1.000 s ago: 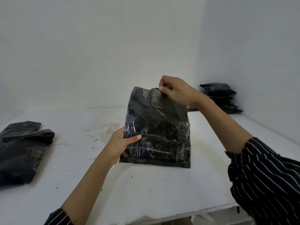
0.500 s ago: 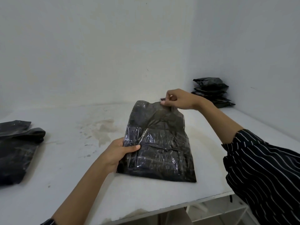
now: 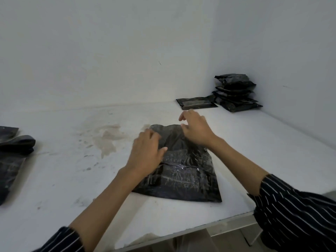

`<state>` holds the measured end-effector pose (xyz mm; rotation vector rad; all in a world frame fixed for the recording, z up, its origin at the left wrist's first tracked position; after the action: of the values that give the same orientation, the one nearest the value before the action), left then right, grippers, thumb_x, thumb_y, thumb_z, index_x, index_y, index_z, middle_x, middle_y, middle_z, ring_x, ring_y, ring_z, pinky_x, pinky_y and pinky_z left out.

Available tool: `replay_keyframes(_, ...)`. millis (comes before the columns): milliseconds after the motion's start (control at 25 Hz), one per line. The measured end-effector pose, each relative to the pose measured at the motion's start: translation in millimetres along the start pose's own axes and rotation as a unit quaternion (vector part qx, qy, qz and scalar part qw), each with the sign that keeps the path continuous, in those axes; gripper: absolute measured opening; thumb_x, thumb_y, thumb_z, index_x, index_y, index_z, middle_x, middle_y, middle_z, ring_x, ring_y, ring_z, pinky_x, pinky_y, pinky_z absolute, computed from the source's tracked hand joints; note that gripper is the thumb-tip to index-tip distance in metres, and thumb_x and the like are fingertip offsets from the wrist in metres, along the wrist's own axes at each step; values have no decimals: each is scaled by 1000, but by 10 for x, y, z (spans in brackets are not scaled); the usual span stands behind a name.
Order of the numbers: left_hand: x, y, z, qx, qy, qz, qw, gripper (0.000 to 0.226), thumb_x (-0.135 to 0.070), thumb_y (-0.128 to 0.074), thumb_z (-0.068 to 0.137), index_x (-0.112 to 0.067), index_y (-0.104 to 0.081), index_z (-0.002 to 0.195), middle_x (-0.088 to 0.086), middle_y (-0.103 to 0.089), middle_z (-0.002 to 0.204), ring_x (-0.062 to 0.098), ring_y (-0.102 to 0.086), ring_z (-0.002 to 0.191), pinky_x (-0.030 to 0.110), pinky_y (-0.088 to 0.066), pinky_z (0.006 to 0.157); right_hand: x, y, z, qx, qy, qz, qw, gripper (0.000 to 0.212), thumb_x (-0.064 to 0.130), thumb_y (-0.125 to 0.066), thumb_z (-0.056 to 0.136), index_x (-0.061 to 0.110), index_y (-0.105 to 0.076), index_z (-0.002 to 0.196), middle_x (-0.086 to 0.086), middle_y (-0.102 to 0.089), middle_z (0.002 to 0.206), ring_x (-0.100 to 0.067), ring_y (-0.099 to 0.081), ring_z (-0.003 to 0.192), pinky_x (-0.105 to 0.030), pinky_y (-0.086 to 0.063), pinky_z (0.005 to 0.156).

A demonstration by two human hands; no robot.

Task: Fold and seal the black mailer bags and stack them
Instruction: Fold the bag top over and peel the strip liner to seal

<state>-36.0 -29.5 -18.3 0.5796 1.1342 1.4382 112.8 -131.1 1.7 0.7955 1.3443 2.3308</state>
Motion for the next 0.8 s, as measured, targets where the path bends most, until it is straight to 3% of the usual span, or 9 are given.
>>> replay_keyframes(80,-63,-187,121,24,-80,-40,996,36,-28,-46,97,-7,-51,125,7,-48,128,21,-45,118,29,-35,99,95,-118,-246,17,22,18,999,22,11,-44,94,9,-52,114,-7,-51,118,-22,-47,110,-36,-35,97)
replay_keyframes(160,-52,-405,191,93,-110,-39,989,44,-28,-38,100,-5,-42,136,9,-40,142,24,-36,133,29,-25,110,76,-272,-445,67,34,18,997,29,14,-41,97,7,-48,124,-9,-50,127,-24,-46,118,-39,-35,101)
replay_keyframes(280,51,-629,221,227,-85,13,970,59,-42,-24,101,-14,-12,151,3,-5,159,19,1,146,31,0,118,-94,-448,-567,182,-8,-15,983,48,28,-27,103,11,-25,148,-6,-23,156,-19,-18,144,-35,-12,117)
replay_keyframes(360,121,-668,259,258,-66,33,963,61,-51,-20,98,-24,-4,151,-1,6,159,20,10,146,35,4,119,-152,-483,-553,224,-18,-32,974,51,35,-20,103,19,-13,152,0,-3,160,-16,1,148,-35,2,119)
replay_keyframes(480,172,-663,305,268,-38,60,961,65,-63,-17,92,-36,0,149,-4,11,158,19,14,145,42,7,118,-176,-475,-485,241,-23,-29,970,51,38,-21,103,23,-14,151,-1,0,160,-19,4,148,-37,5,119)
replay_keyframes(560,198,-662,311,259,-17,58,964,68,-67,-17,90,-37,-2,149,-3,10,158,18,14,145,45,9,117,-209,-438,-438,171,-17,37,984,45,31,-33,102,13,-38,143,-7,-20,157,-21,-14,146,-38,-4,120)
replay_keyframes(640,202,-648,290,222,-42,48,973,67,-64,-17,92,-30,-14,150,0,1,159,18,8,146,44,10,117,-291,-336,-403,-10,-26,74,997,27,18,-46,96,6,-60,116,-13,-51,136,-26,-44,128,-42,-28,111)
replay_keyframes(720,130,-593,259,159,-125,25,979,68,-58,-12,92,-21,-27,147,1,-12,158,14,-2,146,37,9,117,-475,-224,-351,-135,-128,17,982,19,17,-47,94,6,-62,98,-11,-63,108,-27,-55,104,-40,-39,94)
replay_keyframes(800,-15,-541,212,143,-194,-27,970,59,-49,-19,96,-19,-29,146,-2,-17,157,10,-5,146,31,6,117,-672,-179,-285,-105,-258,-24,960,29,30,-47,94,6,-58,84,-9,-61,87,-30,-57,94,-38,-38,85)
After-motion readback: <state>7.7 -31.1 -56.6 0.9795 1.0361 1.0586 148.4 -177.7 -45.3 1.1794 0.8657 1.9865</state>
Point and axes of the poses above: each hand's wrist, its own z-axis towards the middle knuckle, its own y-axis out of the back of the hand, x = y × z, the point moved 2 cm from there along z, towards the middle knuckle
